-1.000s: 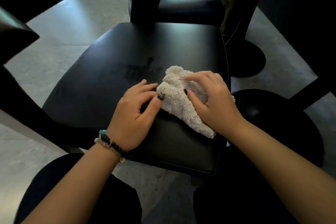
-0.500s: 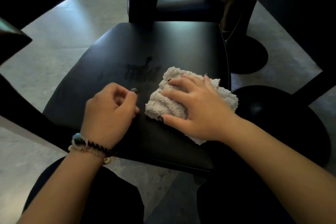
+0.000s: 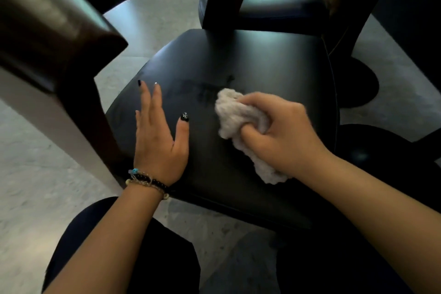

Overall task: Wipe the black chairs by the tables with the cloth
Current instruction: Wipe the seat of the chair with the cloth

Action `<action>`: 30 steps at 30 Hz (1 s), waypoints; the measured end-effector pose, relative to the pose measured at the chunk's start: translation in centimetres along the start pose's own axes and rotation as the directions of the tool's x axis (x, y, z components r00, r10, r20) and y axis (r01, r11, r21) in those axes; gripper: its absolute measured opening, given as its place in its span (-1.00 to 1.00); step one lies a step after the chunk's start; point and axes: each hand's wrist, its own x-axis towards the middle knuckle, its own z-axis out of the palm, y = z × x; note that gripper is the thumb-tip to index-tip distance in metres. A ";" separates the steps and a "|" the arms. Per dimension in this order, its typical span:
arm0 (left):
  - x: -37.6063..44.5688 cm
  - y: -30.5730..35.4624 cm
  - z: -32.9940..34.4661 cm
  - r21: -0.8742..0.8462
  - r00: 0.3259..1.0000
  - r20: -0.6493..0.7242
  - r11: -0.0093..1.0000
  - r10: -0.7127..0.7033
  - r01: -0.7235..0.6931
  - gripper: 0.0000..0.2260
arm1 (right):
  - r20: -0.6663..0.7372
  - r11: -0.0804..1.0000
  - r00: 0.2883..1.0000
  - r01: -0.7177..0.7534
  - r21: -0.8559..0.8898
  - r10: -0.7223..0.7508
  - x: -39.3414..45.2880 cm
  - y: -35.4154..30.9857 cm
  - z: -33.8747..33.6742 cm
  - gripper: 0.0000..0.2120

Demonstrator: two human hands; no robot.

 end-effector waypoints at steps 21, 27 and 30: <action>0.0 0.4 -0.3 0.340 0.973 0.204 0.940 -0.108 0.033 -0.41 | 0.415 0.893 0.910 0.203 -0.401 -0.020 3.3 1.2 3.5 -0.60; 2.1 1.6 0.2 0.408 0.942 0.312 0.913 -0.122 -0.017 -0.36 | 0.398 0.904 0.913 0.239 -0.355 -0.085 6.4 3.5 3.3 -0.64; 3.0 2.9 1.5 0.370 0.918 0.392 0.923 -0.055 -0.103 -0.35 | 0.233 0.850 0.970 0.063 -0.522 0.071 10.9 7.5 1.2 -0.67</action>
